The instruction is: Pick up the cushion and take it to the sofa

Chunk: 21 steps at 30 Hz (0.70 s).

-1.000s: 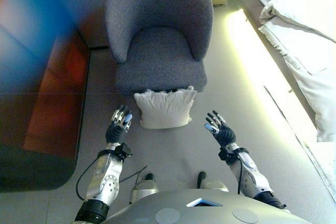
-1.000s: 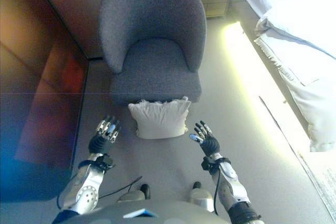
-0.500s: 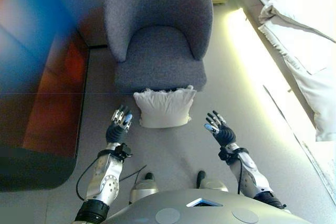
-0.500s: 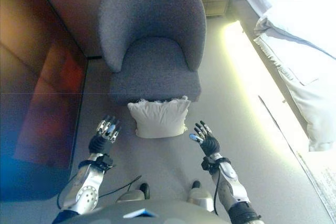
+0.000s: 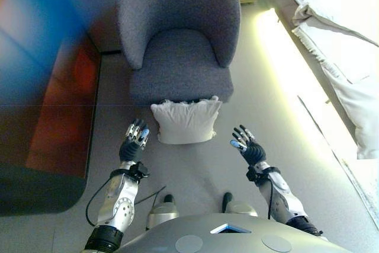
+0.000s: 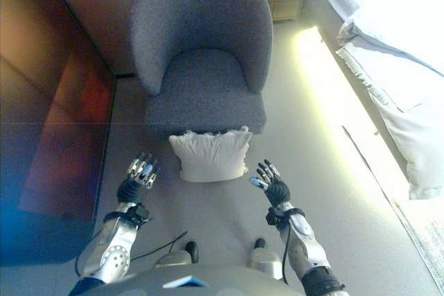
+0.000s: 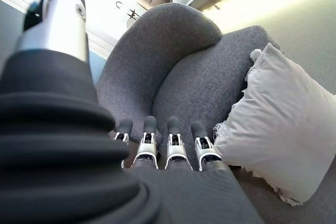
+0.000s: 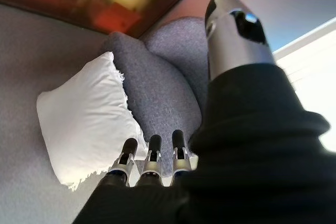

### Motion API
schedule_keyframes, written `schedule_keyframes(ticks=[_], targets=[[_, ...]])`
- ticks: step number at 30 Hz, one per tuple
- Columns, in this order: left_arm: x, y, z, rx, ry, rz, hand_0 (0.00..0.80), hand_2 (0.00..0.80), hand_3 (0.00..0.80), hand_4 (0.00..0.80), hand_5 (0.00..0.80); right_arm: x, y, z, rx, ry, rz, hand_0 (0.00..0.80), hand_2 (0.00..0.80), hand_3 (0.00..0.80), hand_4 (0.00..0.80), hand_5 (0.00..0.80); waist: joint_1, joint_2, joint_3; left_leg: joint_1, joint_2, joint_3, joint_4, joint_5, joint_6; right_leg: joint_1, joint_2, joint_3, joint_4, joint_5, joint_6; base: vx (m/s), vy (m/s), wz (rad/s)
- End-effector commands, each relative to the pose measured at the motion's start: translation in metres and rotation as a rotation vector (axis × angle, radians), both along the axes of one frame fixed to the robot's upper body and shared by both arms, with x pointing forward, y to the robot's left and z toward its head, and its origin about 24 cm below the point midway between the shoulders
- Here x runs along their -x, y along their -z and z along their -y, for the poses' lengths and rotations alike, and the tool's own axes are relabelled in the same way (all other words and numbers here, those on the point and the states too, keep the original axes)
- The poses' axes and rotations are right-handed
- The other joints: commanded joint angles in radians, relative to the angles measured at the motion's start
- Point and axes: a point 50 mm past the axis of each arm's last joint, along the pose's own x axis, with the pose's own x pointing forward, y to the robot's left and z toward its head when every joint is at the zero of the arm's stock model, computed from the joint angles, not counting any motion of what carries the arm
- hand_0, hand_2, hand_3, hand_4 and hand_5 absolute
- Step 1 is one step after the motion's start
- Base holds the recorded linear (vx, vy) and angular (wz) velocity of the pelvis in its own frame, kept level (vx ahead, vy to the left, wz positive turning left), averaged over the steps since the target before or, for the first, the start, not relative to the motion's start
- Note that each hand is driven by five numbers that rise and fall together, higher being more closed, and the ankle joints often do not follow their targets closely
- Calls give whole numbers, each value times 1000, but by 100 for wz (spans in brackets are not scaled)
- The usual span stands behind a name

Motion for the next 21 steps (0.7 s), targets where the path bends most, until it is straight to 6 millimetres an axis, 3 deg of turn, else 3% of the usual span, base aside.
schedule_keyframes(ticks=[1,3,9,15,21], targets=[[-28,-21,8,-63,82,109,0,0,0,0,0,-35,-32,-5,122,16,196,0,0,0,0,0,11,-16,15,-4,-31,27,18,-42,49,4,48,10,24,-39,-20,52,3,0],[-35,-22,13,-44,109,117,0,0,0,0,0,-42,-36,-6,141,16,206,0,0,0,0,0,10,-16,12,6,-29,27,15,-43,48,12,48,10,22,-40,-18,63,3,0],[-57,-45,56,266,335,235,0,0,0,0,0,-56,-58,-35,-195,-81,278,0,0,0,0,0,9,-10,7,23,-25,30,12,-49,51,24,46,5,23,-42,-18,51,-3,0],[-54,-55,79,591,442,322,0,0,0,0,0,-52,-73,-54,-581,-122,347,0,0,0,0,0,-1,-8,-10,36,-25,44,10,-59,52,32,43,2,22,-46,-11,48,0,0],[-37,-55,81,820,468,391,0,0,0,0,0,-42,-82,-57,-777,-171,422,0,0,0,0,0,-5,-8,-15,34,-23,55,10,-63,56,28,43,5,21,-47,-10,6,0,0]])
